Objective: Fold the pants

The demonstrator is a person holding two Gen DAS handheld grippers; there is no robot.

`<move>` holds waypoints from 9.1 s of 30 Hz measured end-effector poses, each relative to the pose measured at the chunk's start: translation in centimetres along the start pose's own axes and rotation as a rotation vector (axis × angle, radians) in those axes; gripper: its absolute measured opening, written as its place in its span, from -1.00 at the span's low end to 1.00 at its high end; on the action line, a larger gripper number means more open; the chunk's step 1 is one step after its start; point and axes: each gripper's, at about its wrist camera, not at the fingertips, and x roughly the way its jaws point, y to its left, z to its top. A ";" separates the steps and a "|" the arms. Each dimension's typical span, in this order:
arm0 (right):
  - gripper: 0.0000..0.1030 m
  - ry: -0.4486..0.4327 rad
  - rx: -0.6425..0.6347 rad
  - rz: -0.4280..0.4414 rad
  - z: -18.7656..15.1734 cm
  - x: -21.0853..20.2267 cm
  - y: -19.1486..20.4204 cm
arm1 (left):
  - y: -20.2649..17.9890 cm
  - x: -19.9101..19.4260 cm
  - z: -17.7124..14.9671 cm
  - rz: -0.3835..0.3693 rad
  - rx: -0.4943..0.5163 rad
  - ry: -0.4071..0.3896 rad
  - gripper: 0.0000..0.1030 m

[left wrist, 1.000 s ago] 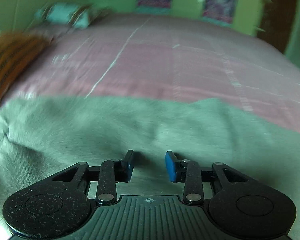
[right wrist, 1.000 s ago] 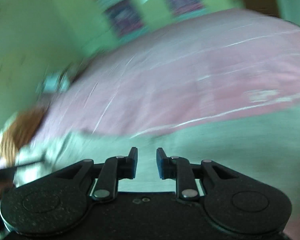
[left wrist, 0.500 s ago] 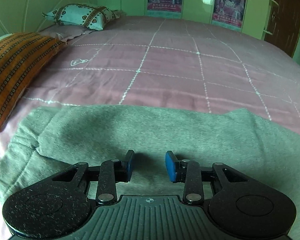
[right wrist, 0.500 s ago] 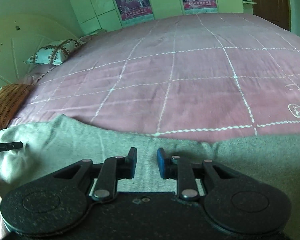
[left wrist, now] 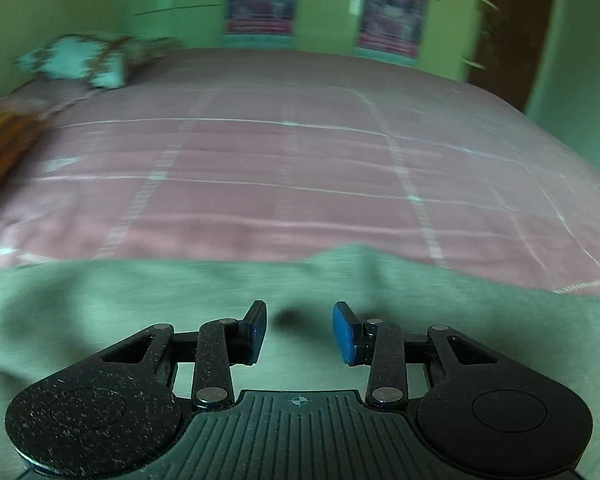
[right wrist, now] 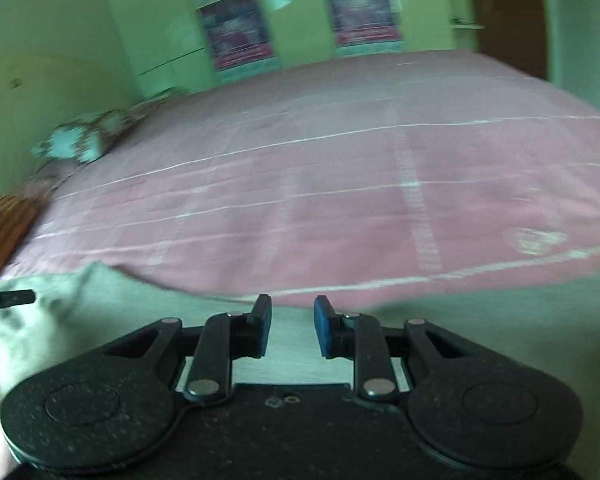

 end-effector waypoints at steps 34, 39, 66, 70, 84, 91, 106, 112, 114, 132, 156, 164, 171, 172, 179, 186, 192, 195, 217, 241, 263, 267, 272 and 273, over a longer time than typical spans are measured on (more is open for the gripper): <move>-1.00 -0.142 0.824 -0.029 -10.7 -9.8 -22.8 | 1.9 -6.8 -10.4 0.152 -0.047 0.019 0.99; -0.80 -0.198 0.842 -0.008 -11.9 -11.7 -22.8 | 1.8 -7.0 -10.8 0.146 -0.040 0.008 0.99; -0.61 -0.234 0.748 0.028 -12.0 -11.9 -24.8 | -20.9 -8.6 -9.5 -0.092 -0.058 -0.024 1.00; -0.63 -0.240 0.770 0.046 -12.8 -11.9 -25.0 | -26.4 -6.8 -10.1 -0.137 0.015 0.017 1.00; -0.65 -0.238 0.777 0.098 -12.7 -11.0 -25.4 | -29.4 -6.0 -11.6 -0.063 0.079 0.020 1.00; -0.78 -0.188 0.726 0.066 -11.7 -9.7 -25.0 | -30.0 -5.5 -11.6 -0.032 0.088 0.017 1.00; -0.85 -0.202 0.397 0.121 -3.5 -11.4 -12.1 | -11.6 -11.3 -10.1 0.078 -0.120 -0.109 1.00; -0.85 -0.149 0.212 0.286 -1.4 -7.8 2.8 | 3.1 -15.8 -11.6 0.230 -0.301 -0.141 1.00; -0.85 -0.102 0.111 0.350 -2.0 -6.2 9.0 | 6.0 -16.4 -12.8 0.247 -0.349 -0.137 1.00; -0.54 -0.043 -0.029 0.258 -6.2 -7.5 10.5 | 0.0 -14.4 -10.9 -0.122 -0.313 -0.159 1.00; -0.52 0.037 0.024 0.126 -2.0 -0.3 2.8 | -8.6 -3.2 -4.5 0.042 -0.045 -0.017 1.00; -0.50 -0.023 0.073 0.214 -5.2 -5.8 2.7 | 1.5 -14.2 -10.5 0.049 -0.187 -0.151 1.00; -0.48 0.011 0.079 0.246 -6.2 -6.4 6.0 | 16.9 -13.2 -13.0 0.103 -0.550 -0.162 1.00; -0.48 0.015 0.073 0.251 -6.2 -6.4 6.7 | 18.6 -12.1 -13.4 0.080 -0.602 -0.155 1.00; -0.43 0.043 -0.015 0.273 -6.4 -6.5 11.6 | 24.9 -5.5 -12.9 -0.198 -0.822 -0.273 0.97; -0.42 0.081 -0.125 0.297 -6.4 -4.4 17.7 | 25.8 -6.0 -14.3 -0.234 -0.814 -0.392 -0.40; -0.36 0.146 -0.354 0.274 -8.6 -1.3 23.9 | 27.3 -4.1 -16.2 -0.245 -0.805 -0.340 -0.30; -0.35 0.154 -0.459 0.189 -10.4 0.1 25.1 | 27.2 -4.4 -15.7 -0.239 -0.796 -0.335 -0.22; -0.21 -0.081 0.210 0.197 -5.5 -11.5 2.6 | -2.7 -12.3 -1.5 -0.310 -0.105 -0.420 -0.33; -0.17 0.090 0.494 0.432 -8.7 -7.1 -0.6 | 3.5 -16.9 -12.5 -0.088 -0.006 -0.117 0.25; -0.03 0.152 0.548 0.293 -8.2 -3.5 3.0 | 1.7 -10.3 -13.6 -0.154 -0.153 -0.178 0.25; -0.44 0.043 0.412 0.317 -5.1 -6.1 5.5 | 1.7 -10.3 -14.0 -0.127 -0.158 -0.182 0.24; -0.67 -0.151 0.359 0.416 -2.4 -11.5 5.6 | 1.3 -10.3 -14.2 -0.126 -0.168 -0.190 0.25; -0.67 -0.131 0.353 0.392 -2.9 -10.9 5.0 | 1.3 -10.3 -14.3 -0.122 -0.169 -0.191 0.25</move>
